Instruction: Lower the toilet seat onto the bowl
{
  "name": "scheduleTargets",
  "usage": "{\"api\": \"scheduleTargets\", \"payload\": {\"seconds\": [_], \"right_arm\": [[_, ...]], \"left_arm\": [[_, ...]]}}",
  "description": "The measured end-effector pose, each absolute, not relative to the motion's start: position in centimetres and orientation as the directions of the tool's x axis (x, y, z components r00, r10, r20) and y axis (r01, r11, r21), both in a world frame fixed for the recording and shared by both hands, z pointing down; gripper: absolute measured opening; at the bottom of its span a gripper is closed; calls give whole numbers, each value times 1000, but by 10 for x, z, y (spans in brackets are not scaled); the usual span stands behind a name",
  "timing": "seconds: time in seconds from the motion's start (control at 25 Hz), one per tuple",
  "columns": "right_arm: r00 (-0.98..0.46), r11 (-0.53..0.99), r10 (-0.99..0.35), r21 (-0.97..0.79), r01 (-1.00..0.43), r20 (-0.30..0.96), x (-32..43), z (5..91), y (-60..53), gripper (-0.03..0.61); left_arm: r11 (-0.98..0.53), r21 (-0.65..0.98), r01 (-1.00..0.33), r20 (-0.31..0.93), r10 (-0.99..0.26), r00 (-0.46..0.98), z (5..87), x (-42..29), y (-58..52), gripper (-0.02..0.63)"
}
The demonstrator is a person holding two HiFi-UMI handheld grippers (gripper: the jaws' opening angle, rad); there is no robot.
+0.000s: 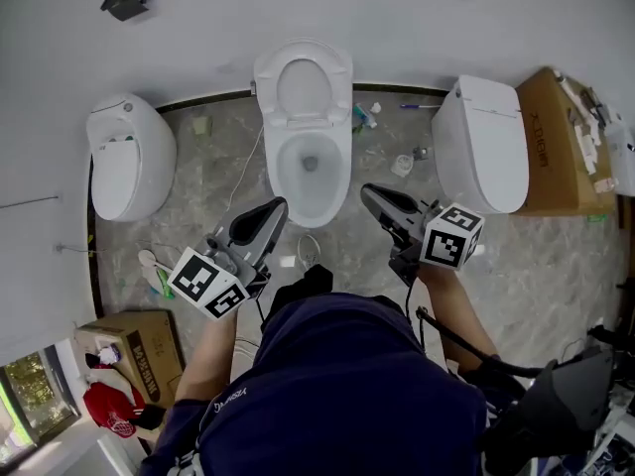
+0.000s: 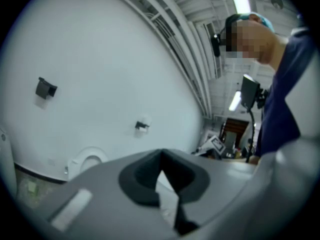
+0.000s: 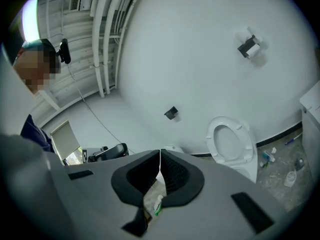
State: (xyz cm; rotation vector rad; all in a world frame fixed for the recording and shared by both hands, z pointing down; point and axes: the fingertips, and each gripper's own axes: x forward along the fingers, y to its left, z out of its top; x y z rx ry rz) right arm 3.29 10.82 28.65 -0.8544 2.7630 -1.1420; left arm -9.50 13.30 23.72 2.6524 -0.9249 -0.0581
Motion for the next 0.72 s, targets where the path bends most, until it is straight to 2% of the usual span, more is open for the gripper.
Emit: {"api": "scheduleTargets", "payload": {"seconds": [0.36,0.72], "right_arm": [[-845,570,-498,-661,-488,194,-9,290,23,8],[-855,584,-484,-660,-472,184,-19,288,-17,8]], "left_arm": [[-729,342,-593,55,-614,787,242,-139,47,3],[-722,338,-604,54,-625,779,239,-144,11,3]]}}
